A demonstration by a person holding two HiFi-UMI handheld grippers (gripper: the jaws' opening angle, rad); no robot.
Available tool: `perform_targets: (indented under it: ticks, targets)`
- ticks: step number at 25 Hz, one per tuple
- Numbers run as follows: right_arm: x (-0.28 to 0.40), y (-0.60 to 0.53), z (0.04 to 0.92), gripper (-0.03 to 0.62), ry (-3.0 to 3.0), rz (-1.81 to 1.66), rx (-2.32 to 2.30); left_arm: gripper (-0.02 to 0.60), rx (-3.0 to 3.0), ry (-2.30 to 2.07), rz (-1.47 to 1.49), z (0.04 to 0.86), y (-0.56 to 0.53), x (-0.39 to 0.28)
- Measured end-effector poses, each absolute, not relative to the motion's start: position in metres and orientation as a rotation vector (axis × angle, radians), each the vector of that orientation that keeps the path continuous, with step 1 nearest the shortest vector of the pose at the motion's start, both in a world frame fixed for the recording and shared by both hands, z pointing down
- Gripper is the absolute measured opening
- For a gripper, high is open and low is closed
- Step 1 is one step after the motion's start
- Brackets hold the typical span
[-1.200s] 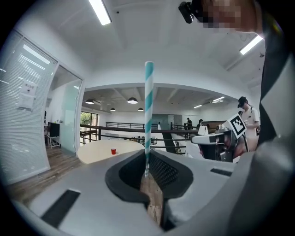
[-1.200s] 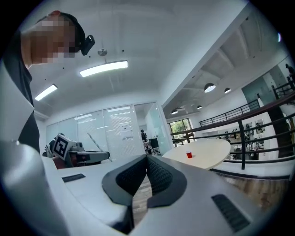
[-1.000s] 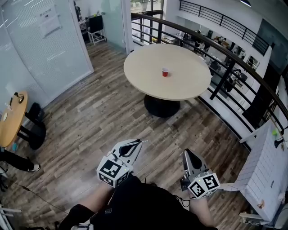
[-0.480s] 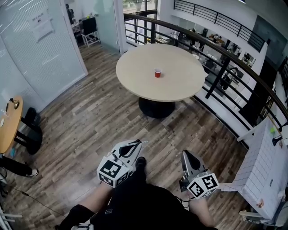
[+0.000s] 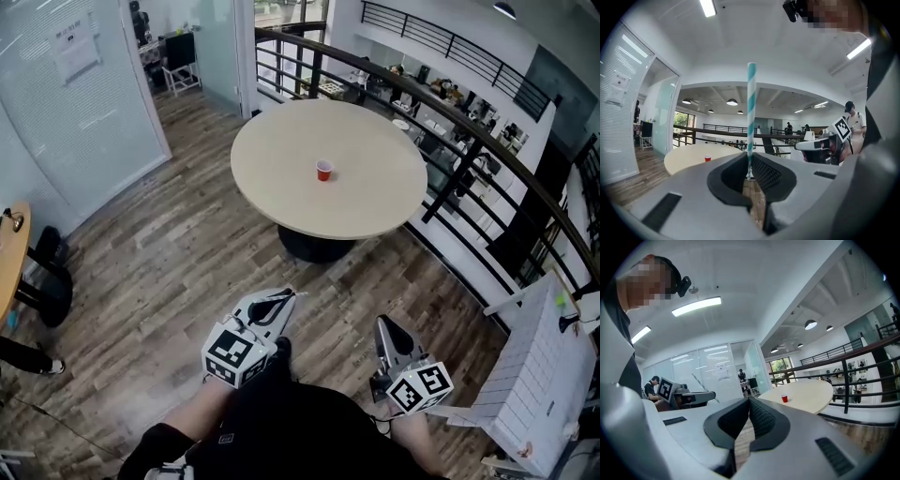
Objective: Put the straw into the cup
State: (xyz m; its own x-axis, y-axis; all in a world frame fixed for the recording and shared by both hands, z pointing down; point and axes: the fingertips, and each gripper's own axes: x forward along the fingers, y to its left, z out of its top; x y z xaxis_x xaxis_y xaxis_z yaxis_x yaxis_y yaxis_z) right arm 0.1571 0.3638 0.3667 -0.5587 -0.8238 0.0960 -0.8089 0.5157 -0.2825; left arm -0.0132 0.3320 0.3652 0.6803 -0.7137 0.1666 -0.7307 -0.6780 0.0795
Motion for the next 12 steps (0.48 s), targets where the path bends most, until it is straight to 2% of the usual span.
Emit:
perform_targets:
  ticks: [12]
  targets:
    - [0.098, 0.197, 0.373, 0.021, 2.714, -0.495, -1.408, 0.029, 2.758, -1.172, 0.188, 0.367, 0.171, -0.057]
